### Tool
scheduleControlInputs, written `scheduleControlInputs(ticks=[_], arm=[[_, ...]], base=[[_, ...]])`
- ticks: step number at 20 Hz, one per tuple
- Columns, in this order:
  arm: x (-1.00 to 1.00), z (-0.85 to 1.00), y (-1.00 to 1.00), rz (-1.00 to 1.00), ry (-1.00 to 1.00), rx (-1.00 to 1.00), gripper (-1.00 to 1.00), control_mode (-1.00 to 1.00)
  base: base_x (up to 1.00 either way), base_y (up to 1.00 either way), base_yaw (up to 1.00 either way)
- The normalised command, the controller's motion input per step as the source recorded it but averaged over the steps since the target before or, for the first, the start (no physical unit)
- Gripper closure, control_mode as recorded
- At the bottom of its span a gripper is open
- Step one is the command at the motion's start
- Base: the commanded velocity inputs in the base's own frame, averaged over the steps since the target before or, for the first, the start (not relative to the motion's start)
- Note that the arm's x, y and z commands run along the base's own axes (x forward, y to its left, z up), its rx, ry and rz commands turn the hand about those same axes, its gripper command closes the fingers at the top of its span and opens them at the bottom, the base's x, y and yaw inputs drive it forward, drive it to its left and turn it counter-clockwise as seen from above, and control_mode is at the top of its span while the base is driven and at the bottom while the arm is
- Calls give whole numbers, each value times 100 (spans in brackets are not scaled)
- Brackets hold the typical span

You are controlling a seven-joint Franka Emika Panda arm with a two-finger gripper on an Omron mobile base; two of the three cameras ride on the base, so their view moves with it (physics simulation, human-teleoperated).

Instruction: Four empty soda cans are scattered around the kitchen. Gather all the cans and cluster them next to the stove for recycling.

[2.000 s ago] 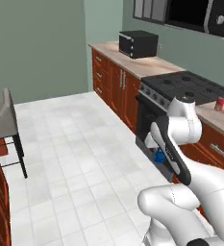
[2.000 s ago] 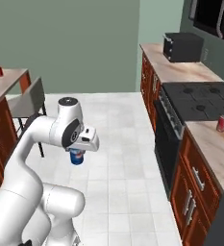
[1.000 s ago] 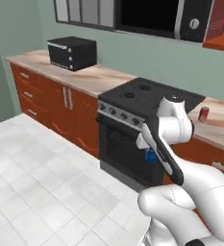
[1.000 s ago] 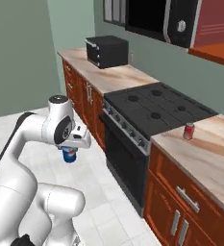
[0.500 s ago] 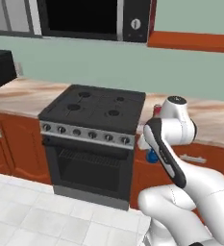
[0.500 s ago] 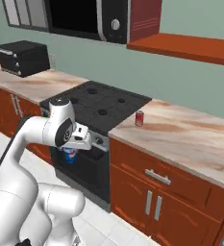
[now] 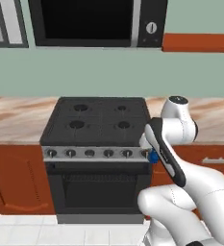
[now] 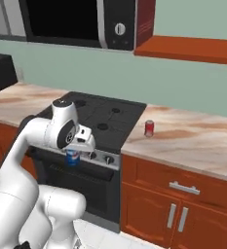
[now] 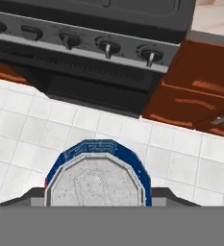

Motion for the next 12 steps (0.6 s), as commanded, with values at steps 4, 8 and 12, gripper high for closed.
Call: scheduleControlInputs(ticks=[4, 8, 12], arm=[[0, 0, 0, 0, 0, 0, 100, 100], [0, 0, 0, 0, 0, 0, 100, 100], [0, 0, 0, 0, 0, 0, 100, 100]], base=[[66, 2, -35], [39, -65, -3], [36, -84, 0]])
